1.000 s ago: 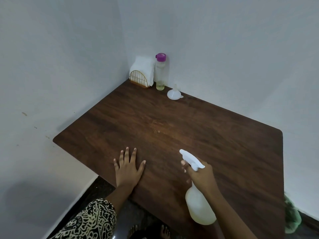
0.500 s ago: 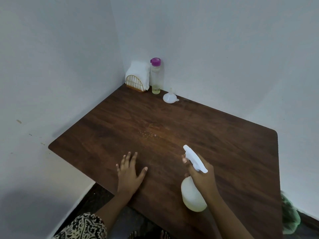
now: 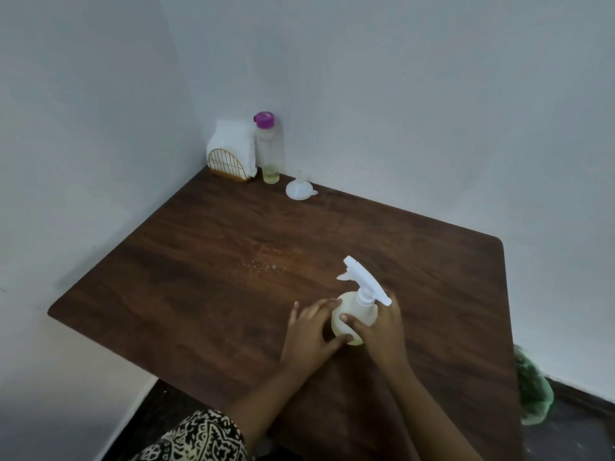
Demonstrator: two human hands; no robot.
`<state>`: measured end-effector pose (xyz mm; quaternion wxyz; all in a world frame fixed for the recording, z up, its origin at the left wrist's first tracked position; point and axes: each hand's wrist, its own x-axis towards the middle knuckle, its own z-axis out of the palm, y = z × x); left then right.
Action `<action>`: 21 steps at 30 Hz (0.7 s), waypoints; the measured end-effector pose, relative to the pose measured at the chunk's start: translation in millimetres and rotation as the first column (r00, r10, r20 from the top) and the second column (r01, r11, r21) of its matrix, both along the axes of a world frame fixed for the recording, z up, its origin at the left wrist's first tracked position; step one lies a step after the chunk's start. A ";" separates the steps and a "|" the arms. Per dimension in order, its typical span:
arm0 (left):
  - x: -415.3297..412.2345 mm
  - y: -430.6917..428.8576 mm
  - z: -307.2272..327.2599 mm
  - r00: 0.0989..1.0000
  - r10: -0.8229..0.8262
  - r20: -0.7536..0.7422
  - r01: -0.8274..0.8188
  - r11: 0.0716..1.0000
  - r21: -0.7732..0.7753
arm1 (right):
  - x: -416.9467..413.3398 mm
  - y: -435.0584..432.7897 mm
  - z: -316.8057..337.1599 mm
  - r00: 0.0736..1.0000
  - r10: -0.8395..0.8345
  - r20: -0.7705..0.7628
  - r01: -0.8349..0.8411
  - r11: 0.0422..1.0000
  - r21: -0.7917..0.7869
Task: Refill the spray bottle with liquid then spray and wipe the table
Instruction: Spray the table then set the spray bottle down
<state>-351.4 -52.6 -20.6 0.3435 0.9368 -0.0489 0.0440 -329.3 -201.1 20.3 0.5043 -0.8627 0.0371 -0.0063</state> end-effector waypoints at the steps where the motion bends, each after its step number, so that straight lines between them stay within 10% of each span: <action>1: 4.0 -0.1 0.1 1.000 -0.004 0.002 0.004 0.999 0.038 | 0.2 -1.1 -8.5 0.999 -0.040 0.009 0.041 0.998 -0.052; 21: 266.7 76.4 3.1 0.857 0.145 -0.495 0.096 0.899 0.428 | 256.0 38.4 -8.7 0.998 -0.023 0.060 0.039 0.958 -0.284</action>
